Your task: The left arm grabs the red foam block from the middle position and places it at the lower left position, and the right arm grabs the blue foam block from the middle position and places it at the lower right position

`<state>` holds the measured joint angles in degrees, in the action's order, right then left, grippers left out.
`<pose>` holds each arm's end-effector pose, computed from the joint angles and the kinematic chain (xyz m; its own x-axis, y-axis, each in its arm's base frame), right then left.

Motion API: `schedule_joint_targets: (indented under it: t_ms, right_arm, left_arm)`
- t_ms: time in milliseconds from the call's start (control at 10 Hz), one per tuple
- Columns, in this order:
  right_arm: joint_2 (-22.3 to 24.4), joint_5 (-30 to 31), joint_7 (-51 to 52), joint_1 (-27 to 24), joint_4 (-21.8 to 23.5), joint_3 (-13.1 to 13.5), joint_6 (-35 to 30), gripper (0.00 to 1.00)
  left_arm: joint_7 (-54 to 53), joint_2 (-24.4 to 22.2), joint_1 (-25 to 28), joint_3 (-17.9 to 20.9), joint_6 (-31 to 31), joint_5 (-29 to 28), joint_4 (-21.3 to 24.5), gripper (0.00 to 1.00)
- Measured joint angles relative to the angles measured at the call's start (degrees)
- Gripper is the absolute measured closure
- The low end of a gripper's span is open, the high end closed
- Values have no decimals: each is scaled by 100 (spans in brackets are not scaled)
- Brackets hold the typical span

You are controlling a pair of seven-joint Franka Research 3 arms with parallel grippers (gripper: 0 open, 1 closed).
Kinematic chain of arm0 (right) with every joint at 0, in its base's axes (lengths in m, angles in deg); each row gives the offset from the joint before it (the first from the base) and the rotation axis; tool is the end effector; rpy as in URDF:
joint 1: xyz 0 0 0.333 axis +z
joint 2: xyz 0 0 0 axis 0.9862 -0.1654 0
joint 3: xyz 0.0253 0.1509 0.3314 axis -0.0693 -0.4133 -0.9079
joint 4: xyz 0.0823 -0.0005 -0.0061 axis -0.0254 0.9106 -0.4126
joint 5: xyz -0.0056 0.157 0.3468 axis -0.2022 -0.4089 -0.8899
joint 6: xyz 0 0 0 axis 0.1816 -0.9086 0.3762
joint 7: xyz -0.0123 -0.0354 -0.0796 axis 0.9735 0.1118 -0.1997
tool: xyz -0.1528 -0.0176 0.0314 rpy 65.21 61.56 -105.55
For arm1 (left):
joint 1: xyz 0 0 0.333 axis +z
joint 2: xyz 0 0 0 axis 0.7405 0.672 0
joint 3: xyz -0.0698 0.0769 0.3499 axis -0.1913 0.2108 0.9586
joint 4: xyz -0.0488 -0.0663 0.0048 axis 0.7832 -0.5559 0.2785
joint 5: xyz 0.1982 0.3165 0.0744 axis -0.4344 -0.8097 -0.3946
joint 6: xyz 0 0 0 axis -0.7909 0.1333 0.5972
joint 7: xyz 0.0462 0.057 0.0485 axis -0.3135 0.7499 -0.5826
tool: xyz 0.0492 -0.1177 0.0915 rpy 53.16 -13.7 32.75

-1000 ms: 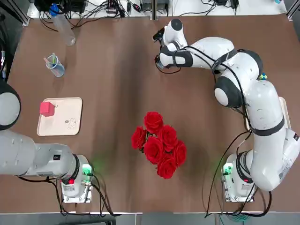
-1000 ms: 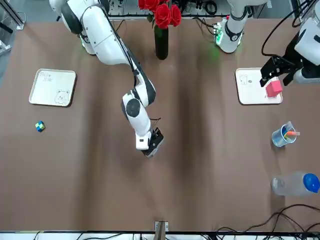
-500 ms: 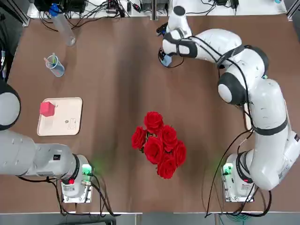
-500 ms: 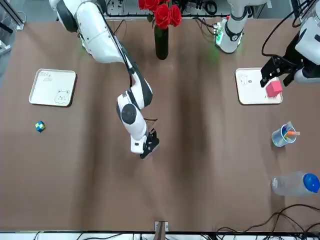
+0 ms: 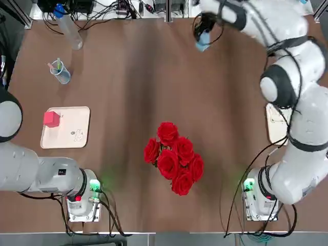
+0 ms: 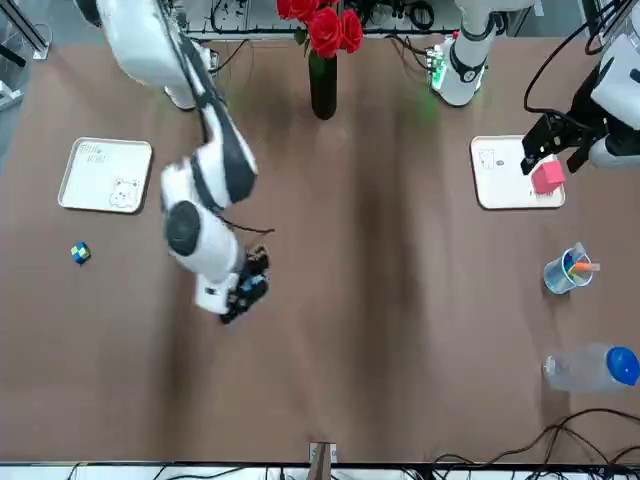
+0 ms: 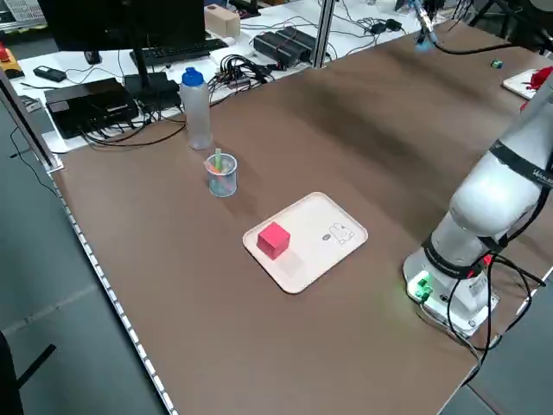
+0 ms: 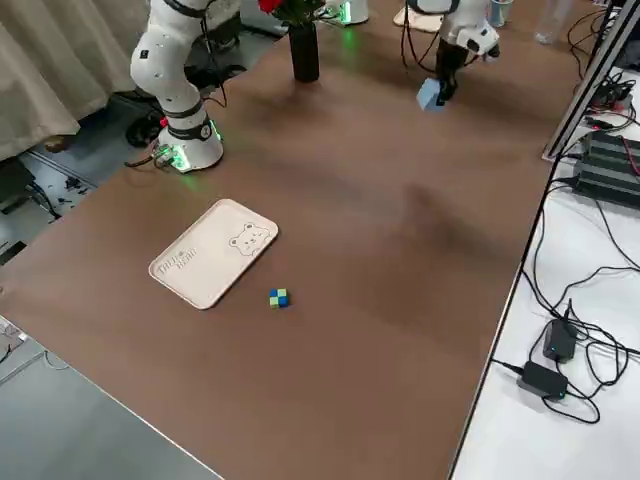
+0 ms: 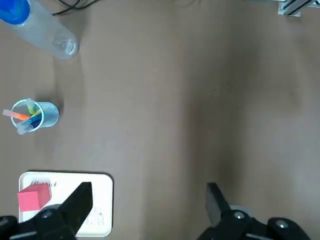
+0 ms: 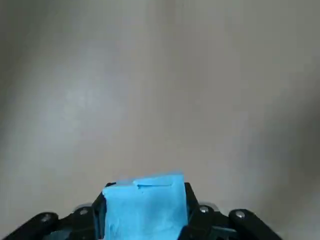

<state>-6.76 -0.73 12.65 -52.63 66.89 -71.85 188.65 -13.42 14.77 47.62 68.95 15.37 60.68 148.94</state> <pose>0.6607 0.2850 0.4176 0.8851 0.4631 -0.0458 0.4571 -0.8836 -0.1019 0.5310 -0.0955 0.6692 0.9933 0.0546 0.1016 0.0485 -0.9969 0.0617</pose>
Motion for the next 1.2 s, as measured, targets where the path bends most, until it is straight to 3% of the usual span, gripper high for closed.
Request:
schedule_joint_targets:
  t_ms: [200, 400, 800, 1200]
  right_arm:
    - [619, 466, 106, -172, 10, 330, -981, 42]
    - [1077, 696, 461, -597, 47, 471, -1483, 42]
    - [1480, 1074, 1082, -1766, 237, 543, -1846, 42]
    - [1511, 1212, 2043, -2617, 284, 569, -1851, 42]
  left_arm:
    - [0, 0, -1, 0, 4, 0, -1, 0]
    - [0, 1, 0, -1, 25, 0, -1, 0]
    - [0, 4, -4, -3, 69, 0, -3, 0]
    - [-2, 9, -3, -6, 152, 0, -3, 0]
